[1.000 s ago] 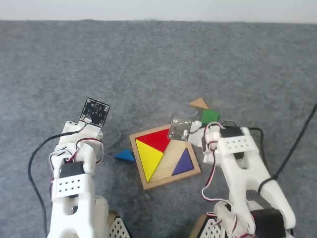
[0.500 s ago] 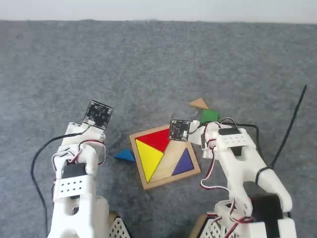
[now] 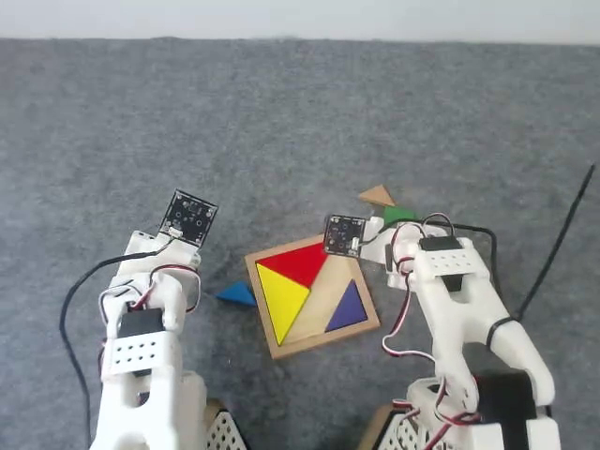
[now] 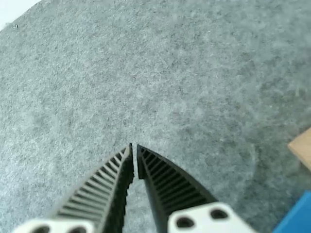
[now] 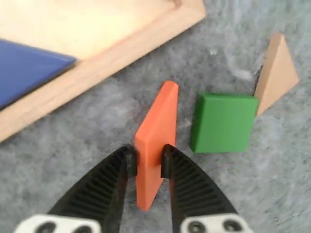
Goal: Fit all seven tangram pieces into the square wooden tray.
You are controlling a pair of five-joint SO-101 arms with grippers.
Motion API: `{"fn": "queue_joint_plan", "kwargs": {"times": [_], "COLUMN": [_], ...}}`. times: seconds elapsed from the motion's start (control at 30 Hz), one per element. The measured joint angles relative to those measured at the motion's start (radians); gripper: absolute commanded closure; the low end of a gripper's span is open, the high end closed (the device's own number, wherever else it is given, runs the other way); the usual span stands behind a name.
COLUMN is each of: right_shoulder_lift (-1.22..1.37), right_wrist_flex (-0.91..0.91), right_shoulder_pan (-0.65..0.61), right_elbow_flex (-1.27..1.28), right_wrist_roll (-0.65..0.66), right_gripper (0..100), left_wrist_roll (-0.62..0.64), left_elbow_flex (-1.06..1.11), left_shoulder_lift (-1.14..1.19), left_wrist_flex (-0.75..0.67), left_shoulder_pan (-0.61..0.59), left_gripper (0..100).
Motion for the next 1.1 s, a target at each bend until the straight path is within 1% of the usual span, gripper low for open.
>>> {"fn": "queue_joint_plan", "kwargs": {"times": [0.17, 0.27, 0.37, 0.5, 0.7, 0.8, 0.97, 1.1], "right_shoulder_lift": [0.017, 0.018, 0.02, 0.02, 0.041, 0.041, 0.041, 0.041], "right_wrist_flex": [0.025, 0.138, 0.255, 0.387, 0.62, 0.715, 0.796, 0.799], "right_shoulder_pan": [0.025, 0.04, 0.041, 0.038, 0.041, 0.015, -0.018, -0.094], "right_elbow_flex": [-0.058, -0.127, -0.201, -0.315, -0.512, -0.589, -0.666, -0.672], "right_wrist_roll": [-0.066, -0.104, -0.176, -0.313, -0.559, -0.667, -0.844, -0.977], "right_gripper": [99.0, 99.0, 99.0, 99.0, 99.0, 99.0, 99.0, 99.1], "left_wrist_roll": [0.0, 0.0, 0.0, 0.0, 0.0, 0.0, 0.0, 0.0], "left_elbow_flex": [0.0, 0.0, 0.0, 0.0, 0.0, 0.0, 0.0, 0.0], "left_shoulder_lift": [0.0, 0.0, 0.0, 0.0, 0.0, 0.0, 0.0, 0.0], "left_wrist_flex": [0.0, 0.0, 0.0, 0.0, 0.0, -0.003, -0.005, -0.005], "left_shoulder_pan": [0.0, 0.0, 0.0, 0.0, 0.0, 0.0, 0.0, 0.0], "left_gripper": [99, 99, 99, 99, 99, 99, 99, 99]}}
